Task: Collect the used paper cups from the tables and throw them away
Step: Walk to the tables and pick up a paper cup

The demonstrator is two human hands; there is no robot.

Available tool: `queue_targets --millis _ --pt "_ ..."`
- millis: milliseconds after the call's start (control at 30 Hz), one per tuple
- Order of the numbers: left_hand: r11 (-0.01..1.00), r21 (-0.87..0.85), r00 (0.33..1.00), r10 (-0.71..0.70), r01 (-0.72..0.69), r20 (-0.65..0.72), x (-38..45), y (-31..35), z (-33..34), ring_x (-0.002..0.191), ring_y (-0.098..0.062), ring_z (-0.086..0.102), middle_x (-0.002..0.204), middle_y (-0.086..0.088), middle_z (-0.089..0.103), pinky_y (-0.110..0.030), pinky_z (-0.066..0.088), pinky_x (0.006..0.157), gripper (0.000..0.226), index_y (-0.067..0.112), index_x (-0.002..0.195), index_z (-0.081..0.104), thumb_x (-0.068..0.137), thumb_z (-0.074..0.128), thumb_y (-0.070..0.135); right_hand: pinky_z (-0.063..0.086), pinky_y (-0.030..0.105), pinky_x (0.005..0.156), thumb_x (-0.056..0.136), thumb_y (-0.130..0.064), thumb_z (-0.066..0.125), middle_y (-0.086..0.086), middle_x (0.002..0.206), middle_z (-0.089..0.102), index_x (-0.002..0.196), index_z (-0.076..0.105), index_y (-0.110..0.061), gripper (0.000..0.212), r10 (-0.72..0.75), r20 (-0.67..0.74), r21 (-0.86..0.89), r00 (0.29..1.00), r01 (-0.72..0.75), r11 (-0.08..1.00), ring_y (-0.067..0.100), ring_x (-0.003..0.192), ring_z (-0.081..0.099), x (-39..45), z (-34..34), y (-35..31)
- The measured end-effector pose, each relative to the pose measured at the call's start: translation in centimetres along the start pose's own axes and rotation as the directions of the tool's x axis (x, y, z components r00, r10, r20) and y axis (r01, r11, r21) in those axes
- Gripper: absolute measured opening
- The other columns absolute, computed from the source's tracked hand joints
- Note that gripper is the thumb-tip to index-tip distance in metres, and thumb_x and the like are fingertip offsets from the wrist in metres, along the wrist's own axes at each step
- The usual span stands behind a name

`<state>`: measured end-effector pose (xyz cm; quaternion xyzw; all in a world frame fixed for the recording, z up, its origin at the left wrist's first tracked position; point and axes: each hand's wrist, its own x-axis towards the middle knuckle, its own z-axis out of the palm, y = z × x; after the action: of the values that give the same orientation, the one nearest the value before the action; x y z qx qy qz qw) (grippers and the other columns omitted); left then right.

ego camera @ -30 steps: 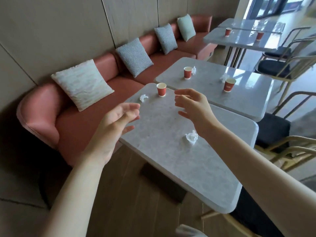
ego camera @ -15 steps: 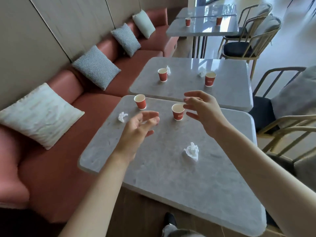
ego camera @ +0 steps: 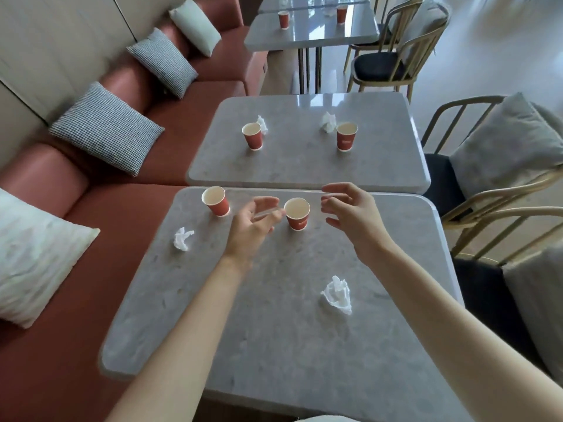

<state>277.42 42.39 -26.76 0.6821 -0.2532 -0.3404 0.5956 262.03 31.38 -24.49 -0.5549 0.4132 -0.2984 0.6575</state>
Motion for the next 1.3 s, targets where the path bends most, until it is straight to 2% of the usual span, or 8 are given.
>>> queue_targets --millis 200,300,433,567,800,1100,1200,1300 --pt "0.988 0.154 1.000 -0.003 0.004 -0.005 5.2 -3.2 1.7 0.100 -0.015 0.061 0.112 0.006 0.064 -0.015 0.046 0.076 0.031 0.019 0.108 0.061 0.084 0.079 0.012 0.053 0.021 0.066 0.085 -0.001 0.057 -0.004 0.088 0.070 0.094 0.070 -0.023 0.027 0.013 -0.112 -0.012 0.994 -0.014 1.000 0.007 0.081 0.065 2.0 -0.3 3.1" --pt "0.954 0.299 0.999 0.007 -0.017 0.035 7.6 -4.5 2.0 0.107 -0.016 0.058 0.127 -0.005 0.057 -0.018 0.044 0.082 0.033 0.019 0.108 0.062 0.081 0.081 0.013 0.055 0.026 0.071 0.083 0.000 0.059 -0.003 0.092 0.071 0.097 0.070 -0.021 0.027 0.016 -0.180 -0.060 0.984 -0.027 0.998 0.008 0.087 0.066 3.2 -0.3 4.2" --pt "0.852 0.517 0.992 0.022 -0.083 0.124 10.4 -6.9 2.2 0.127 -0.025 0.049 0.129 -0.006 0.047 -0.027 0.038 0.104 0.038 0.013 0.111 0.065 0.078 0.084 0.015 0.056 0.031 0.081 0.084 -0.003 0.059 -0.002 0.093 0.071 0.099 0.070 -0.020 0.026 0.019 -0.240 -0.099 0.970 -0.044 0.994 0.010 0.089 0.067 4.0 0.5 5.5" --pt "0.674 0.725 0.970 -0.051 -0.142 0.237 13.0 -9.2 2.1 0.141 -0.030 0.030 0.149 -0.009 0.035 -0.027 0.027 0.108 0.040 0.019 0.116 0.063 0.080 0.080 0.025 0.056 0.029 0.079 0.085 -0.004 0.060 -0.001 0.093 0.071 0.100 0.069 -0.020 0.024 0.037 -0.266 -0.113 0.963 -0.069 0.991 0.009 0.090 0.067 4.4 1.3 6.6" --pt "0.546 0.830 0.936 -0.219 -0.115 0.274 15.4 -11.5 2.9 0.151 -0.031 0.018 0.163 -0.015 0.017 -0.042 0.027 0.121 0.057 0.030 0.135 0.055 0.082 0.073 0.025 0.055 0.026 0.073 0.085 -0.004 0.060 -0.002 0.094 0.071 0.099 0.069 -0.022 0.024 0.075 -0.268 -0.151 0.960 -0.119 0.981 0.010 0.091 0.066 4.4 1.1 8.8" --pt "0.464 0.880 0.963 -0.180 -0.098 0.202 15.5 -12.2 4.0 0.121 -0.025 0.055 0.126 -0.003 0.057 -0.035 0.047 0.088 0.033 0.022 0.110 0.073 0.085 0.073 0.043 0.053 0.022 0.071 0.085 -0.007 0.062 -0.004 0.094 0.071 0.101 0.069 -0.023 0.023 0.078 -0.262 -0.181 0.962 -0.129 0.975 0.008 0.091 0.067 4.4 -0.5 9.4" --pt "0.508 0.855 0.972 -0.131 -0.104 0.196 15.1 -12.1 4.0 0.109 -0.026 0.061 0.112 -0.005 0.062 -0.032 0.047 0.080 0.023 0.019 0.083 0.073 0.081 0.078 0.042 0.054 0.024 0.072 0.085 -0.005 0.062 -0.003 0.094 0.070 0.101 0.069 -0.021 0.023 0.081 -0.261 -0.185 0.962 -0.132 0.974 0.010 0.091 0.066 4.2 -0.8 9.5" --pt "0.614 0.786 0.985 -0.083 -0.071 0.154 14.4 -12.2 3.7 0.096 -0.029 0.063 0.099 -0.009 0.065 -0.033 0.048 0.078 0.038 0.016 0.065 0.054 0.075 0.084 0.036 0.053 0.022 0.071 0.085 -0.005 0.062 -0.003 0.096 0.070 0.102 0.068 -0.021 0.024 0.088 -0.249 -0.191 0.965 -0.138 0.972 0.009 0.092 0.066 3.9 -0.8 9.6"
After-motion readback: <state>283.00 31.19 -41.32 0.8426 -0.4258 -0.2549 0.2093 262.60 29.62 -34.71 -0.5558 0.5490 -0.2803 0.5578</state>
